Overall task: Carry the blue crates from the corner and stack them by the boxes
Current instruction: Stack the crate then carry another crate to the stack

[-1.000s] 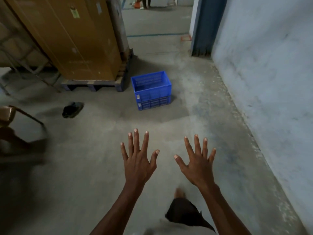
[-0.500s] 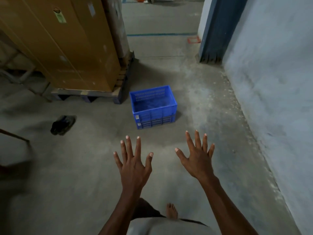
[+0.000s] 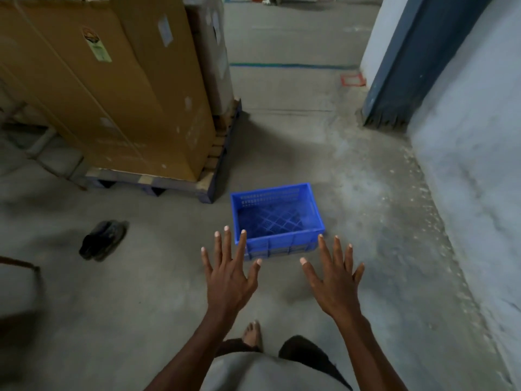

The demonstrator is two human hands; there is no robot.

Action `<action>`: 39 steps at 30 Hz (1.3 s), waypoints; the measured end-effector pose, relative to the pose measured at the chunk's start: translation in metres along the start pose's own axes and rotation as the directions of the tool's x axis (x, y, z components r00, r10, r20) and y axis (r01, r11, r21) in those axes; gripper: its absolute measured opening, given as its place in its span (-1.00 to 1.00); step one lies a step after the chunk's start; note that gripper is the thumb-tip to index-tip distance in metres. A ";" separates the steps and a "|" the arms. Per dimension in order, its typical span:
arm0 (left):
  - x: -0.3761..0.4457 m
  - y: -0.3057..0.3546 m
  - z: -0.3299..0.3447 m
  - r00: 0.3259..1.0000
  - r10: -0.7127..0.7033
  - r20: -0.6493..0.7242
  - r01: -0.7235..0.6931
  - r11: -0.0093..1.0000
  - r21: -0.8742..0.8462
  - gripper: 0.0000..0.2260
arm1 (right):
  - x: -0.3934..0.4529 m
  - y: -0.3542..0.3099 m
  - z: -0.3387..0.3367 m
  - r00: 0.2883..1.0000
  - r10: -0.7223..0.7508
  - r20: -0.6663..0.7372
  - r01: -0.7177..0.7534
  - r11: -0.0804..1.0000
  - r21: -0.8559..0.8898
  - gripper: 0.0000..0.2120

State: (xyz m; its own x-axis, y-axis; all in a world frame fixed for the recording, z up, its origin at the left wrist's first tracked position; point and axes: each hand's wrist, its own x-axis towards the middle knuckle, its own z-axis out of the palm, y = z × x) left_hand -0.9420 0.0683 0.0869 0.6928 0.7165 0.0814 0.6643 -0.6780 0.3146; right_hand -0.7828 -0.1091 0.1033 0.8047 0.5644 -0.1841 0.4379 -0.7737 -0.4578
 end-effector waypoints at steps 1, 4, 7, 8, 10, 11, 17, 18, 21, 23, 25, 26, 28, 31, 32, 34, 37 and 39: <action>0.025 -0.005 0.003 1.000 -0.001 0.028 0.001 1.000 0.005 -0.34 | 0.023 -0.006 0.000 1.000 0.011 0.018 -0.011 1.000 0.006 -0.23; 0.092 -0.017 0.018 0.995 -0.024 0.092 0.022 1.000 0.019 -0.35 | 0.088 -0.014 0.002 0.997 0.052 0.053 -0.052 0.999 0.014 -0.27; 0.154 -0.026 0.045 0.984 -0.084 0.157 0.082 0.997 0.016 -0.34 | 0.164 -0.014 0.009 0.989 0.081 0.121 -0.087 0.995 0.048 -0.30; 0.172 -0.027 0.056 0.975 -0.116 0.190 0.114 0.993 0.022 -0.32 | 0.189 -0.011 0.013 0.985 0.093 0.144 -0.101 0.994 0.049 -0.31; 0.204 -0.027 0.078 0.940 -0.198 0.279 0.201 0.979 0.016 -0.26 | 0.238 -0.004 0.021 0.974 0.113 0.198 -0.126 0.991 0.055 -0.34; 0.222 -0.025 0.091 0.918 -0.240 0.315 0.256 0.967 -0.011 -0.24 | 0.266 0.002 0.028 0.967 0.111 0.227 -0.130 0.989 0.069 -0.34; 0.299 -0.032 0.179 0.800 -0.388 0.457 0.460 0.886 -0.052 -0.21 | 0.394 0.054 0.089 0.913 0.127 0.387 -0.138 0.990 0.002 -0.24; 0.310 -0.038 0.199 0.773 -0.411 0.483 0.489 0.871 -0.043 -0.20 | 0.412 0.067 0.103 0.897 0.151 0.416 -0.153 0.988 -0.030 -0.29; 0.340 -0.058 0.258 0.681 -0.459 0.571 0.605 0.792 -0.085 -0.34 | 0.464 0.109 0.154 0.866 0.188 0.463 -0.164 0.982 -0.091 -0.37; 0.356 -0.077 0.305 0.640 -0.464 0.612 0.642 0.761 -0.095 -0.48 | 0.497 0.138 0.193 0.848 0.190 0.496 -0.169 0.982 -0.086 -0.38; 0.373 -0.100 0.355 0.611 -0.482 0.628 0.658 0.750 -0.064 -0.54 | 0.530 0.167 0.231 0.824 0.229 0.518 -0.204 0.973 -0.107 -0.41; 0.381 -0.113 0.381 0.594 -0.504 0.627 0.670 0.741 -0.039 -0.54 | 0.546 0.183 0.250 0.821 0.245 0.515 -0.211 0.970 -0.125 -0.41; 0.398 -0.134 0.427 0.560 -0.583 0.589 0.710 0.704 0.023 -0.47 | 0.573 0.213 0.287 0.846 0.247 0.472 -0.193 0.968 -0.161 -0.36; 0.417 -0.164 0.479 0.502 -0.738 0.451 0.802 0.592 0.076 -0.27 | 0.606 0.246 0.331 0.879 0.294 0.376 -0.251 0.955 -0.161 -0.29; 0.420 -0.172 0.493 0.487 -0.764 0.422 0.816 0.571 0.092 -0.22 | 0.615 0.251 0.341 0.872 0.334 0.358 -0.308 0.943 -0.129 -0.26; 0.422 -0.190 0.523 0.470 -0.772 0.428 0.823 0.558 0.102 -0.21 | 0.631 0.260 0.360 0.847 0.401 0.350 -0.418 0.908 -0.029 -0.19; 0.426 -0.213 0.550 0.495 -0.781 0.380 0.864 0.490 -0.118 -0.50 | 0.645 0.268 0.377 0.859 0.428 0.282 -0.475 0.871 0.126 -0.29; 0.430 -0.224 0.556 0.465 -0.817 0.341 0.875 0.365 -0.319 -0.60 | 0.653 0.273 0.383 0.862 0.464 0.203 -0.498 0.848 0.181 -0.41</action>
State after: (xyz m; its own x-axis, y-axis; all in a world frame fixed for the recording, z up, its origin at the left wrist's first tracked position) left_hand -0.6367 0.4369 -0.4745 -0.1247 0.8313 -0.5417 0.7592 0.4315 0.4873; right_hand -0.2913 0.1585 -0.4752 0.8155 0.1865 -0.5479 -0.1023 -0.8853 -0.4536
